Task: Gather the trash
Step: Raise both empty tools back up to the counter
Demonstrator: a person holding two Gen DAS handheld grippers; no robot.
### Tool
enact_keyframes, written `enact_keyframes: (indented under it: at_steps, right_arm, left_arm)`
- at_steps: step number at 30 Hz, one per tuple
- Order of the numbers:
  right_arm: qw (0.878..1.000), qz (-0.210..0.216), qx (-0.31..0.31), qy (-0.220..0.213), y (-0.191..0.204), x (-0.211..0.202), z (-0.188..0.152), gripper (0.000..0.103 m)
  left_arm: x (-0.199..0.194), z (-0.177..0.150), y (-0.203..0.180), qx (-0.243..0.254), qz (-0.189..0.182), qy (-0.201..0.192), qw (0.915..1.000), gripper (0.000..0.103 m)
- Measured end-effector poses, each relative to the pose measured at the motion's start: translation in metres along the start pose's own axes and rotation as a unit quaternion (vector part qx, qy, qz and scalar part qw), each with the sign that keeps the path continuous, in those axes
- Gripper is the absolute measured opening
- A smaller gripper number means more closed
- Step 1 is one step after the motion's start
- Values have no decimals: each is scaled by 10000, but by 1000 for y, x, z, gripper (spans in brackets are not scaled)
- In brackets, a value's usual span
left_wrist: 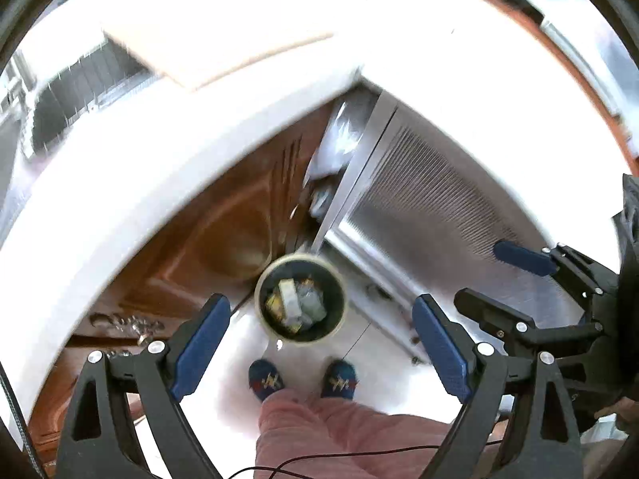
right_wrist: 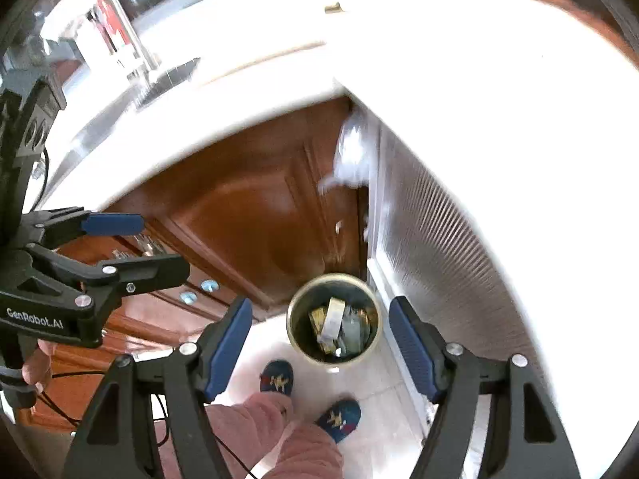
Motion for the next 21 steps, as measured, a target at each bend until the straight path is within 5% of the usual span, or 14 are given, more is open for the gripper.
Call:
enact_keyframes:
  at_steps: [9, 21]
  right_arm:
    - [9969, -34, 115, -771, -23, -83, 36, 72]
    - [9834, -1027, 234, -1477, -79, -161, 69, 72]
  left_arm:
    - [-76, 35, -60, 542, -176, -799, 9952, 92]
    - [-129, 88, -136, 906, -479, -1461, 9839, 92]
Point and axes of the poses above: each gripper's, at about its wrist camera, not at the fingertips, and x roughly the way its jaws point, y to its left, z to its top, the point moved 5 cm from there along x, roughly the way its jaws point, and after that the axes turned 13 degrees about -x, right-handed, at the moved point
